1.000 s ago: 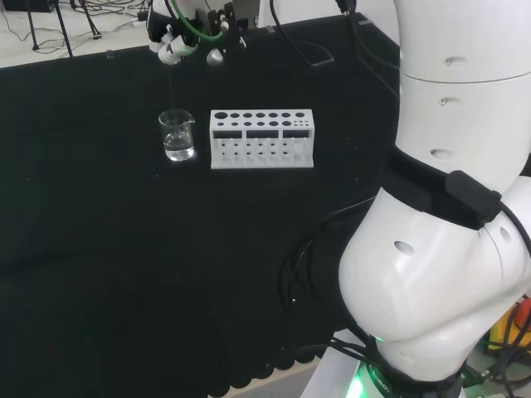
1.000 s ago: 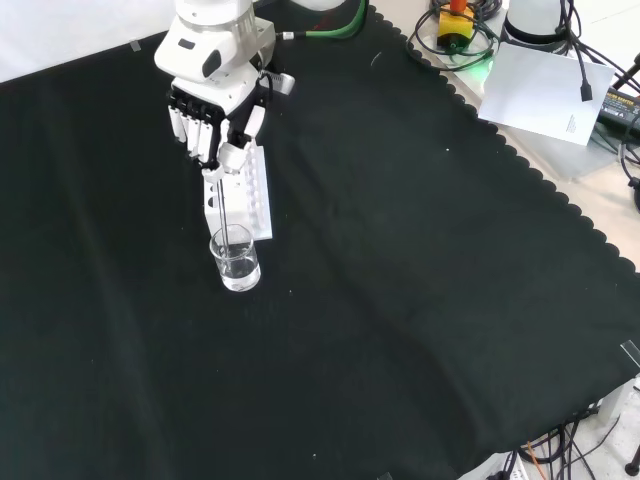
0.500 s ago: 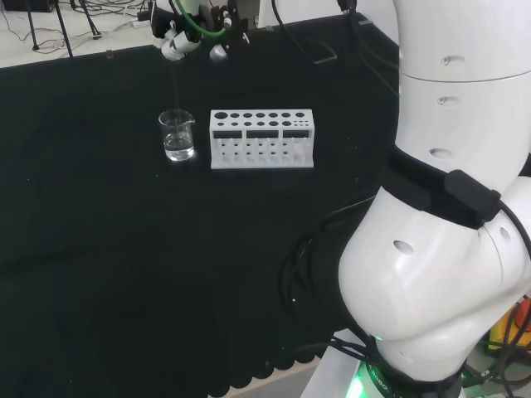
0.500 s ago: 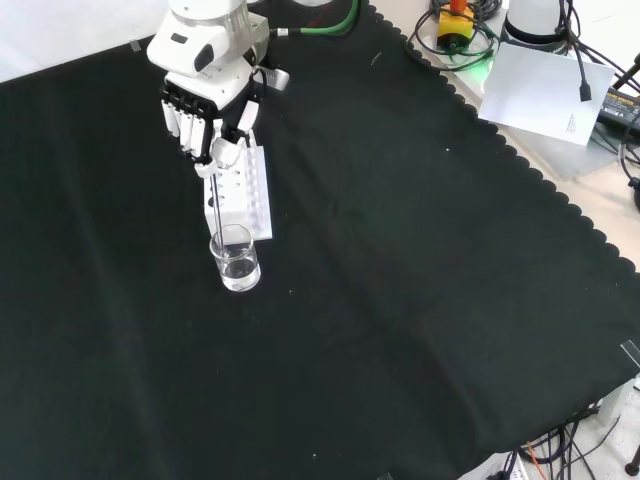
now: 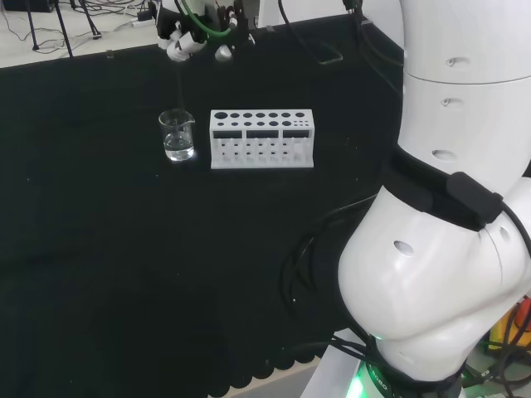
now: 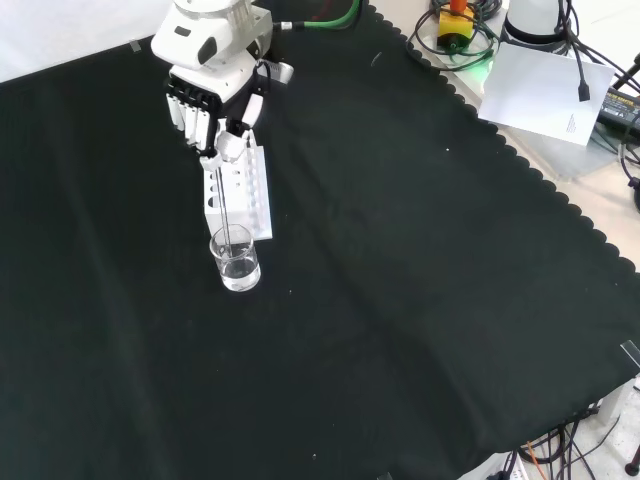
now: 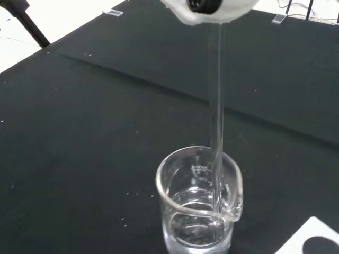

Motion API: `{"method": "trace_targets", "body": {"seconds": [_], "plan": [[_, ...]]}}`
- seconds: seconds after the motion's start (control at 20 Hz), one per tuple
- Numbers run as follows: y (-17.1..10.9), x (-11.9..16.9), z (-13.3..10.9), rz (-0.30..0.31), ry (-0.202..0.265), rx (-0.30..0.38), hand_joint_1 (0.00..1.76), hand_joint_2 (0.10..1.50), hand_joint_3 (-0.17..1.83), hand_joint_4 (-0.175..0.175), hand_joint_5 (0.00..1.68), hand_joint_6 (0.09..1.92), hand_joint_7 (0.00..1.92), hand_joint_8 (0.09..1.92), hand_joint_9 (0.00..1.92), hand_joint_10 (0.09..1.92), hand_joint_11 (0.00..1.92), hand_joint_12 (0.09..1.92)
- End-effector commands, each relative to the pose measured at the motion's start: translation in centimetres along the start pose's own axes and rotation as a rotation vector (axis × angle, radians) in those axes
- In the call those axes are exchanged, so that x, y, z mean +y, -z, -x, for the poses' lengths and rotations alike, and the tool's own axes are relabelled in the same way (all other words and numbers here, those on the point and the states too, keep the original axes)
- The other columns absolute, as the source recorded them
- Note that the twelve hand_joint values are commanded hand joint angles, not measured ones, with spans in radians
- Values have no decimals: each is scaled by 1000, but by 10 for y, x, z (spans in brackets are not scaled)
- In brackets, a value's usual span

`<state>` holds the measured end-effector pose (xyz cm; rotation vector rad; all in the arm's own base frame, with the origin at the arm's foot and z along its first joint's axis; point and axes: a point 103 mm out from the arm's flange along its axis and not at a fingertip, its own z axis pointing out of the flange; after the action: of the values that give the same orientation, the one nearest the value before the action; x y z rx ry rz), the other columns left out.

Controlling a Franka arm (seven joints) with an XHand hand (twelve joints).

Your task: Stir in the beaker to the left of the white test tube rack with the glass rod.

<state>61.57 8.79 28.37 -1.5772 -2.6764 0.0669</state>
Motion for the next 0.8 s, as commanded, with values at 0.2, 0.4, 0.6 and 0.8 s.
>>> {"method": "trace_targets", "body": {"seconds": [0.2,0.4,0.6,0.8], "plan": [[-4,9,-24,0,32,14,1294,1075,2,-175,1114,464,1075,1173,1552,943,1385,1175],[-3,17,-11,12,28,14,1294,1075,1,-175,1114,465,1074,1175,1551,944,1385,1176],[-7,11,13,1,-8,16,1294,1075,1,-175,1113,466,1074,1174,1551,944,1384,1177],[-12,-4,26,-6,-32,18,1294,1075,1,-175,1113,467,1074,1175,1552,945,1384,1177]]}}
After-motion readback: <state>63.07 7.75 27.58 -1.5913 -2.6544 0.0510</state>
